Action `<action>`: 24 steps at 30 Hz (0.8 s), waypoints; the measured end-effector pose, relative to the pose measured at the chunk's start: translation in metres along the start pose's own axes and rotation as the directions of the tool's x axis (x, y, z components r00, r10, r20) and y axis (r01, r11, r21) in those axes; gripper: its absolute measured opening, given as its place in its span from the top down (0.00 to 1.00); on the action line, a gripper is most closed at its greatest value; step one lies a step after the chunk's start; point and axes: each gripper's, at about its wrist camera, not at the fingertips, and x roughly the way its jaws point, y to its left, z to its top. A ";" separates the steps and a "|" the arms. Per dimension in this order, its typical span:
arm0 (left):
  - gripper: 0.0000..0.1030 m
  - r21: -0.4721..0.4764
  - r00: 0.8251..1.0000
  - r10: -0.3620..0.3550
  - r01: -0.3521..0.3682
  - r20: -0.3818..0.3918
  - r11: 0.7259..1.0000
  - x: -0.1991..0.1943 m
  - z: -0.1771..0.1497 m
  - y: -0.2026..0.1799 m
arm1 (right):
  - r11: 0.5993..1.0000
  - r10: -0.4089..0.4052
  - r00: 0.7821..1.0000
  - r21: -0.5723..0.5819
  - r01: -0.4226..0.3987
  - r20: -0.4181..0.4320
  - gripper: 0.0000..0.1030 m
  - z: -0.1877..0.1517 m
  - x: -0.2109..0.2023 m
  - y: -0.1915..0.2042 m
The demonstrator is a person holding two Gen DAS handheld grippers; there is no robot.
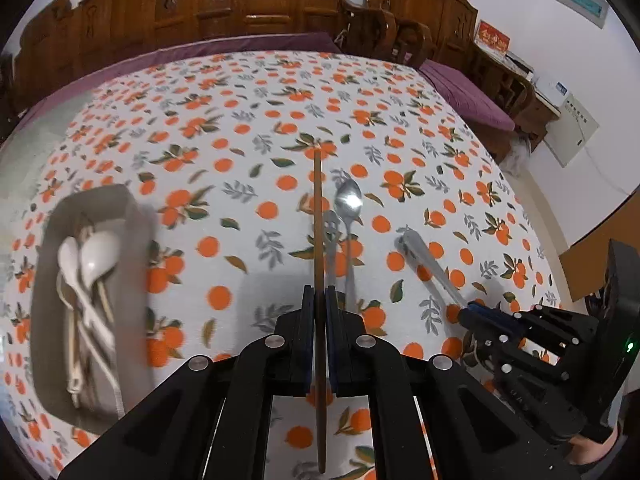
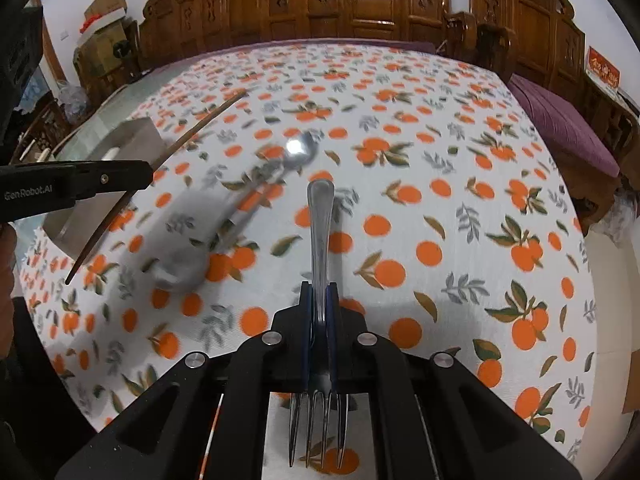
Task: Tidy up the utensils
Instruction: 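Carry the chopstick into the grey tray with the left gripper while the right gripper carries the fork there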
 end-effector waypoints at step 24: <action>0.96 -0.026 0.993 0.103 -0.102 0.057 0.994 -0.066 -0.008 0.110 | 0.992 0.048 0.998 -0.119 -0.043 0.034 0.92 0.039 -0.011 0.098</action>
